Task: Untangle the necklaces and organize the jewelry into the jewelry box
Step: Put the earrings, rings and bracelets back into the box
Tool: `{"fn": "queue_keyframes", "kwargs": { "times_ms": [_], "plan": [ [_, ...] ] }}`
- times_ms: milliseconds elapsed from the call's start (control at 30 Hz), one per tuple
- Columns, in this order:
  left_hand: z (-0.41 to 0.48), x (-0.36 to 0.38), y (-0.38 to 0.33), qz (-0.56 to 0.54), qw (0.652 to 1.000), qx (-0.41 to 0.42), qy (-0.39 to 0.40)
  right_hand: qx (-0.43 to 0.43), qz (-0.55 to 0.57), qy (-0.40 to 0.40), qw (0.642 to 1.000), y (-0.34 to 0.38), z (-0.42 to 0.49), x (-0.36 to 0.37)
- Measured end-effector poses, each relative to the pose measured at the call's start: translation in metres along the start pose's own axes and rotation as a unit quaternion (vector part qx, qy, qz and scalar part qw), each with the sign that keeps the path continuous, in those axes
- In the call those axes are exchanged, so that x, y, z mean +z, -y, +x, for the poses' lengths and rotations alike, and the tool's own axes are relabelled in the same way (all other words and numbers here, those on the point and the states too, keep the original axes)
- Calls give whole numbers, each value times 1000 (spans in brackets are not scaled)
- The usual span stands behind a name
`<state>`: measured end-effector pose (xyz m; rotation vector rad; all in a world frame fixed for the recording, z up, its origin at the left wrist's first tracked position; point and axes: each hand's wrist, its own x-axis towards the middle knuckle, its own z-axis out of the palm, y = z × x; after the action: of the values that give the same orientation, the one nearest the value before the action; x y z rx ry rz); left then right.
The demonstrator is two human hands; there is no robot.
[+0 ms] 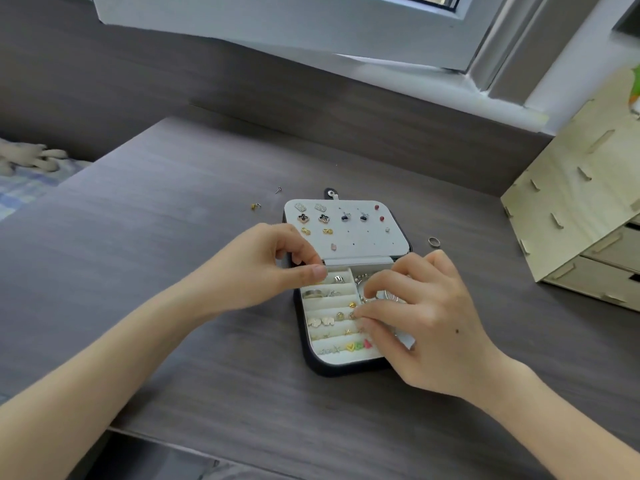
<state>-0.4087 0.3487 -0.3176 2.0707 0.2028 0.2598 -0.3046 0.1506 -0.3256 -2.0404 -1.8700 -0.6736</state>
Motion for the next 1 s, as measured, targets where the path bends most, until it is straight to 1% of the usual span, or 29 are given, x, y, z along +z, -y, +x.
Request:
{"fn": "queue_keyframes", "kwargs": {
  "times_ms": [167,300,367,600,700,800,1000],
  "plan": [
    [9,3,-8,80,994,-15,76,40,7,-42,998,-4,1,-1],
    [16,10,-18,170,974,-33,145,65,16,-53,996,-9,-5,-2],
    [17,9,-20,199,966,-46,157,72,17,-55,996,-11,-8,-3],
    [11,-5,-24,243,949,-116,167,63,16,-65,996,-12,-10,-4],
    [10,-4,-24,273,937,-132,171,55,20,-72,996,-11,-8,-4],
    [11,-1,-28,325,924,-117,165,51,24,-71,996,-11,-6,-3],
    [4,8,-26,421,901,-26,103,48,25,-69,996,-12,-4,-5]
  ]
}}
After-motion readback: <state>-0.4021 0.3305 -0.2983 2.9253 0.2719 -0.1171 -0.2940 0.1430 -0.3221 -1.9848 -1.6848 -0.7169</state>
